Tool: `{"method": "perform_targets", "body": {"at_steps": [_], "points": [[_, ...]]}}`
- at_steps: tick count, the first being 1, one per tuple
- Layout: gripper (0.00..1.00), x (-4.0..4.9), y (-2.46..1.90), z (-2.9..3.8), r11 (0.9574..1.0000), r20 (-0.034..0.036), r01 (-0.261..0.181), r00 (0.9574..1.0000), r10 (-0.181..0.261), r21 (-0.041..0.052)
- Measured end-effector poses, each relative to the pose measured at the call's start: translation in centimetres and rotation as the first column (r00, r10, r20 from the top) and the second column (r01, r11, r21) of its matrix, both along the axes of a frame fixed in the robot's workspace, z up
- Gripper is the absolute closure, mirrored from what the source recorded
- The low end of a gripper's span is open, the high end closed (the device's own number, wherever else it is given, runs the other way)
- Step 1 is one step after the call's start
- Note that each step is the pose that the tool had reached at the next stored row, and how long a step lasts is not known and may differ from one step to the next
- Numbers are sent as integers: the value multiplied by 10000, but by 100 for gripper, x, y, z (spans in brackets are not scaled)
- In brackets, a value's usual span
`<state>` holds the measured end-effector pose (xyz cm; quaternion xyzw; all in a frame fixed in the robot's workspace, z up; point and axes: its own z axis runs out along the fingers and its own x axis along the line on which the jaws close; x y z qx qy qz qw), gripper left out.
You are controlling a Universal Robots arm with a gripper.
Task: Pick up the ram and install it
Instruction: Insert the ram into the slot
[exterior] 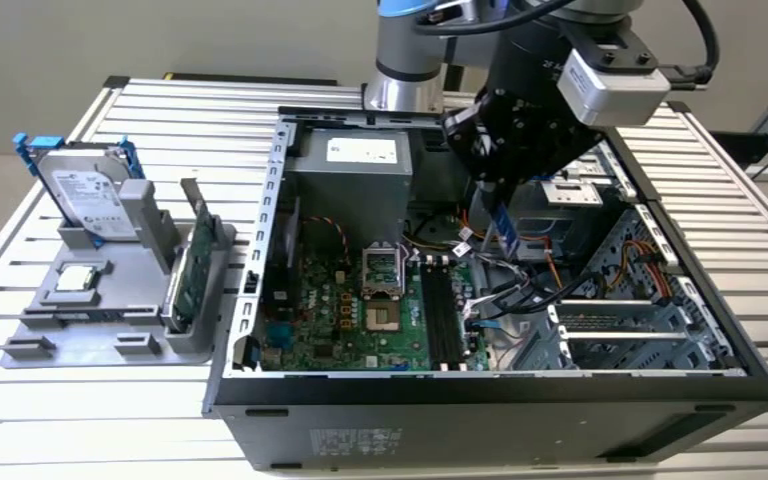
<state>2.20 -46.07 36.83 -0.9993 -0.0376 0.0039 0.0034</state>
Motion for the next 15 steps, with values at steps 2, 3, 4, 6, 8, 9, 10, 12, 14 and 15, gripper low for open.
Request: {"method": "perform_targets", "body": {"at_steps": [2,3,4,6,8,9,10,12,14,15], "points": [[100,0,0,-8,10000,-1,0,10000,0,-1],[100,0,0,-12,10000,0,0,10000,0,-1],[100,0,0,-16,10000,0,0,10000,0,-1],[100,0,0,-24,10000,0,0,10000,0,-1],[100,0,0,-33,10000,0,0,10000,0,-2],[100,0,0,-37,10000,0,0,10000,0,-3],[100,0,0,-41,10000,0,0,10000,0,-4],[100,0,0,-50,10000,0,0,10000,0,-4],[100,0,0,-58,10000,0,0,10000,0,-6],[100,0,0,-61,10000,0,0,10000,0,-7]]}}
